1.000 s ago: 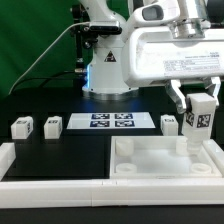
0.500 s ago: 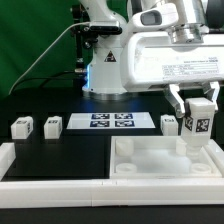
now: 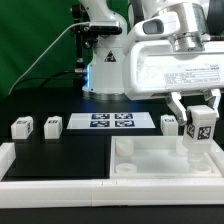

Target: Assemble one leg

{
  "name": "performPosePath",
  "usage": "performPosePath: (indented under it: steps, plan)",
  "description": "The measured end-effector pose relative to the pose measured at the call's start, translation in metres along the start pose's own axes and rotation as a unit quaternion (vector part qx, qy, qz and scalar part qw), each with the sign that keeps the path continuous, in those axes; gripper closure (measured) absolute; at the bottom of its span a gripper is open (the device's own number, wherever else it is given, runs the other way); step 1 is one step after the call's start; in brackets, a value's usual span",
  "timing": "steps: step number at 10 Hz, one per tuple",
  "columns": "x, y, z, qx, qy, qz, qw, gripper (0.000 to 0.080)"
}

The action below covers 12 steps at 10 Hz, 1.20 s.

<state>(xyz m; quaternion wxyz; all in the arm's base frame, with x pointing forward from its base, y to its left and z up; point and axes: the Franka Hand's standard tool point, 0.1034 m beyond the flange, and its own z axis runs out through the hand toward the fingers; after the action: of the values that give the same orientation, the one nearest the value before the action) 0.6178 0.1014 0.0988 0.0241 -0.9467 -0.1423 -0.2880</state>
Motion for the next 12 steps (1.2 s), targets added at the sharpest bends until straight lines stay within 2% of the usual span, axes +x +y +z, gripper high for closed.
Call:
performPosePath:
  steps: [6,12]
  plan:
    - [0.000,-0.005,0.007,0.001,0.007,-0.002,1.000,0.0506]
    - [-0.012,-0.007,0.016,0.000,0.009,-0.001,1.000,0.0506]
